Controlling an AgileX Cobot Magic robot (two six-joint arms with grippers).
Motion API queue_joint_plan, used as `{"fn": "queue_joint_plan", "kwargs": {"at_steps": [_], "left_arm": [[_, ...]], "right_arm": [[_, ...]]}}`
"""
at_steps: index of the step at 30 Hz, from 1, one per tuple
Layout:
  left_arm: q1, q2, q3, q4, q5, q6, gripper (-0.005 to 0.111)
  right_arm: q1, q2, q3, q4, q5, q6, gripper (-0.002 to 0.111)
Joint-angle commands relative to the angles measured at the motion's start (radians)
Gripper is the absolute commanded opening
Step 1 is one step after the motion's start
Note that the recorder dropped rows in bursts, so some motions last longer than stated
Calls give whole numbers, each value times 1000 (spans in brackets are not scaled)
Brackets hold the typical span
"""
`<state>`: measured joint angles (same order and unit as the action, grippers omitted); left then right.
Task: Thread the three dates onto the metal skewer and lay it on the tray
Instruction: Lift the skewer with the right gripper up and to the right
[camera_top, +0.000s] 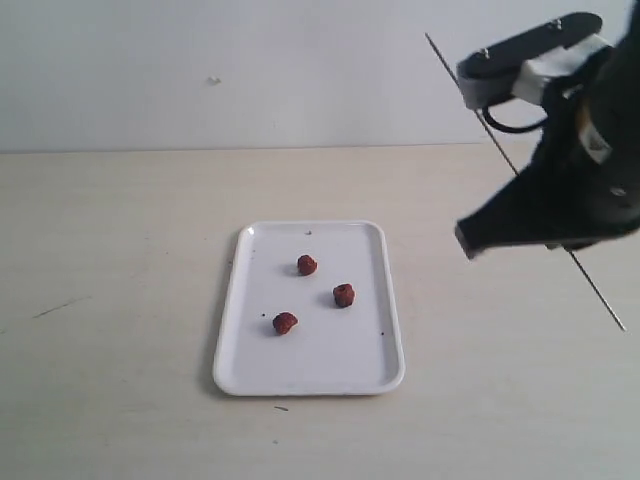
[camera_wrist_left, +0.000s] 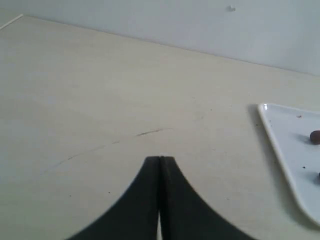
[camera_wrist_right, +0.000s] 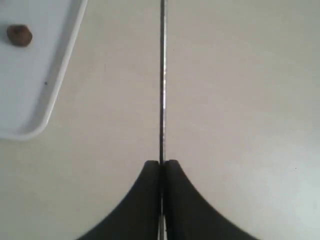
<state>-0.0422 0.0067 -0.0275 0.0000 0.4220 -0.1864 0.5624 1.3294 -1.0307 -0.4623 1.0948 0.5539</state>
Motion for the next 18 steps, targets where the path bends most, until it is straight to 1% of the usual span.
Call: {"fn": "queue_joint_plan", "kwargs": {"at_steps": [1, 6, 8, 11, 12, 14, 18], "left_arm": [[3, -7, 4, -8, -5, 0, 0], [3, -7, 4, 23, -25, 52, 0], [3, -7, 4, 25, -27, 52, 0], [3, -7, 4, 71, -40, 57, 0], [3, -7, 4, 78, -58, 57, 0], [3, -7, 4, 76, -144, 50, 0], [3, -7, 4, 76, -343, 50, 0]], "right_arm": [[-39, -138, 125, 103, -73, -199, 0], [-71, -238, 168, 242, -46, -377, 0], [-80, -261, 168, 254, -39, -396, 0], [-81, -279, 168, 250, -38, -396, 0], [-81, -279, 168, 255, -58, -366, 0], [-81, -279, 168, 292, -162, -316, 0], [-81, -277, 168, 452, -377, -402, 0]]}}
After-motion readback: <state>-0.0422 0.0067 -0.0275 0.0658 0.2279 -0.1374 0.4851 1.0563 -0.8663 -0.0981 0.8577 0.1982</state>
